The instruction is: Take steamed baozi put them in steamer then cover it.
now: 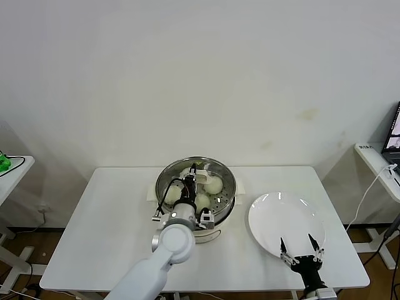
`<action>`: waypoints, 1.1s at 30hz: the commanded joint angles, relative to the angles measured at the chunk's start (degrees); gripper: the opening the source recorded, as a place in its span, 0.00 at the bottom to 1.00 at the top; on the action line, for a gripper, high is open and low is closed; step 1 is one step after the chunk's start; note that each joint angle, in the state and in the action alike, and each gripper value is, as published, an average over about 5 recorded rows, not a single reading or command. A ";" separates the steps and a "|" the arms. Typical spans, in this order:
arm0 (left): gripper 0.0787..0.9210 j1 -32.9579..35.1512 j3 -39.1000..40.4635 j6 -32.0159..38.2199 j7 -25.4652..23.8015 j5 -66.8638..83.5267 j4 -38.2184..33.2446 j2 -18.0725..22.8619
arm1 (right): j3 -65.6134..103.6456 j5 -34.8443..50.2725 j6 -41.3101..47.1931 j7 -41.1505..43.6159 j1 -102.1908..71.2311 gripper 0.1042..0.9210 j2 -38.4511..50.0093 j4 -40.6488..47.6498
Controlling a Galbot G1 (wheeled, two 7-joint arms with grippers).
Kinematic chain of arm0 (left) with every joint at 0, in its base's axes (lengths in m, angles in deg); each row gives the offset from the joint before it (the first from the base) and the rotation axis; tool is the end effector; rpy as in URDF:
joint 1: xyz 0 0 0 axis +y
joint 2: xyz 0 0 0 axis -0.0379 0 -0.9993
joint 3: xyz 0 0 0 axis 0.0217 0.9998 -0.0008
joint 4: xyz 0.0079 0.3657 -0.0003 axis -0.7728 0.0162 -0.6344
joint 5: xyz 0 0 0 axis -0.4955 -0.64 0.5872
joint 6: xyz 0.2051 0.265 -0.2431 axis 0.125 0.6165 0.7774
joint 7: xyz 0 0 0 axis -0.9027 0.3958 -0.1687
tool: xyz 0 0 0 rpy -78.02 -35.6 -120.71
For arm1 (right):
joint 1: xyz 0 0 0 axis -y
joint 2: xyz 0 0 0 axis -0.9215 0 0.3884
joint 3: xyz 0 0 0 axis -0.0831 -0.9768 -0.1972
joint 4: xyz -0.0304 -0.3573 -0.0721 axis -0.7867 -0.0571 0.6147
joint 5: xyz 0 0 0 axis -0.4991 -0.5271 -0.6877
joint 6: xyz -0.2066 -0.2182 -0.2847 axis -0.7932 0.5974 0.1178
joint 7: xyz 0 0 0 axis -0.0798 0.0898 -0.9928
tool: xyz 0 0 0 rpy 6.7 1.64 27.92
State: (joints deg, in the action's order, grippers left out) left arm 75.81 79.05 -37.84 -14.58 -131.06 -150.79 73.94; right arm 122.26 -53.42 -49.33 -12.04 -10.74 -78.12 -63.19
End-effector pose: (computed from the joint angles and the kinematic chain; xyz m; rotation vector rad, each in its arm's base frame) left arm 0.3852 -0.1663 -0.2632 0.2017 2.2067 2.1659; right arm 0.1846 -0.1107 -0.3977 -0.0233 -2.9621 0.3047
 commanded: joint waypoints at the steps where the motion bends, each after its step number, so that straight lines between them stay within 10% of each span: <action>1: 0.07 -0.03 -0.19 0.23 0.10 -0.49 0.42 0.13 | -0.09 0.02 -0.08 0.16 -0.03 0.88 0.00 -0.12; 13: 0.10 1.07 -0.95 0.75 -0.08 -1.16 -0.15 0.47 | -0.33 -0.07 0.00 0.51 -0.04 0.88 -0.01 -0.20; 33: 0.77 8.44 -3.13 1.30 -0.49 -1.36 -9.71 -3.78 | -0.50 -0.23 -0.11 0.66 -0.29 0.88 -0.02 -0.44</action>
State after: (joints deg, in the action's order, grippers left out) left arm 79.51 76.68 -36.71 -14.61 -132.60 -154.93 72.42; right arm 121.75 -53.64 -49.38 -11.37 -11.04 -78.12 -63.70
